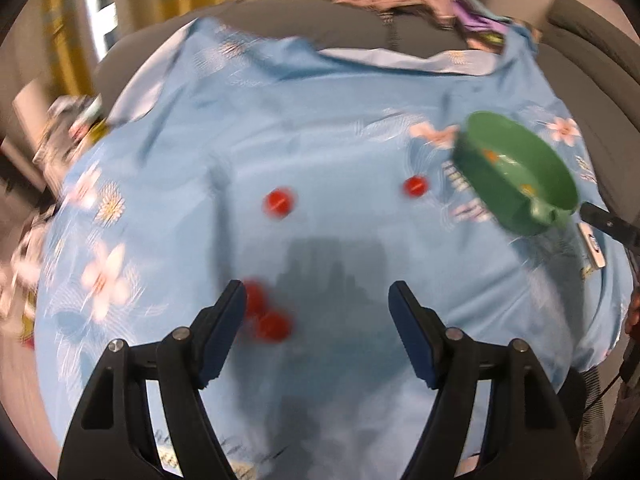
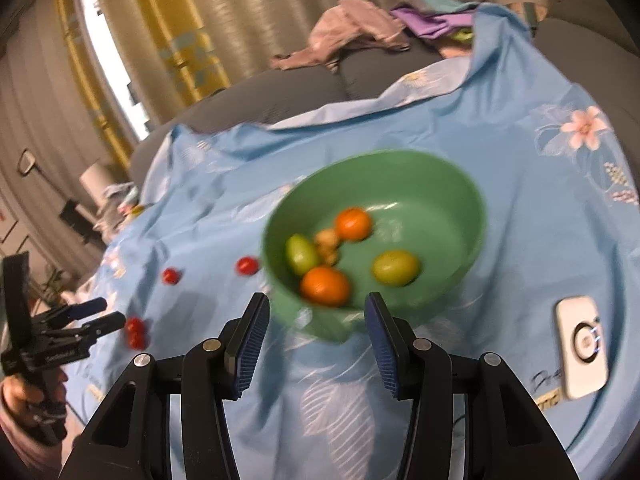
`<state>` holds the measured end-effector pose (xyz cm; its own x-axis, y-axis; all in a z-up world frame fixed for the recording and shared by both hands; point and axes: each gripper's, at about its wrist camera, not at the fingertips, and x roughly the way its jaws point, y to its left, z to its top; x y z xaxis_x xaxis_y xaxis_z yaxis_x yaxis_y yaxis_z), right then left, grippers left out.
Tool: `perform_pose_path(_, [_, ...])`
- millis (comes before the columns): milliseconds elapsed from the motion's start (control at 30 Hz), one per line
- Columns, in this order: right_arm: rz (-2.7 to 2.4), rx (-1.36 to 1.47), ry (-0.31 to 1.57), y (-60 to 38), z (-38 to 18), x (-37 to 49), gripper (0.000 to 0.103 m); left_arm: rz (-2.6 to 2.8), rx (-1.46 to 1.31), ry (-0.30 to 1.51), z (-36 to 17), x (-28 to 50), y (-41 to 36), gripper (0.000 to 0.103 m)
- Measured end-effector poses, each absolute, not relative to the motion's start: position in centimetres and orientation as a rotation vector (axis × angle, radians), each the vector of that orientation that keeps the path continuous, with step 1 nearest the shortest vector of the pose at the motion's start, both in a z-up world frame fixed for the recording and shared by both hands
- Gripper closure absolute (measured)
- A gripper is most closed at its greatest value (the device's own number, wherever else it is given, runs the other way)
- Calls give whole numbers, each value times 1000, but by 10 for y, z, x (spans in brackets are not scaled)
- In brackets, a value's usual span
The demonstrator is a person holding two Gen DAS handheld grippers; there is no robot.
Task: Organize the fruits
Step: 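Move both tools from the bowl toward the red cherry tomatoes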
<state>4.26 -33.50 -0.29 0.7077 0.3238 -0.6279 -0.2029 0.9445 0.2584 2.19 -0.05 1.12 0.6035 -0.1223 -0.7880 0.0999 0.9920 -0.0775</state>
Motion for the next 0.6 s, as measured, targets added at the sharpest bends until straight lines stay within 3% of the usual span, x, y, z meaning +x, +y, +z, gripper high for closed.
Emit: perform_pose_path(600, [457,52,832,-242,-11,27,53,-105,-195,937,-12,-37,58,30])
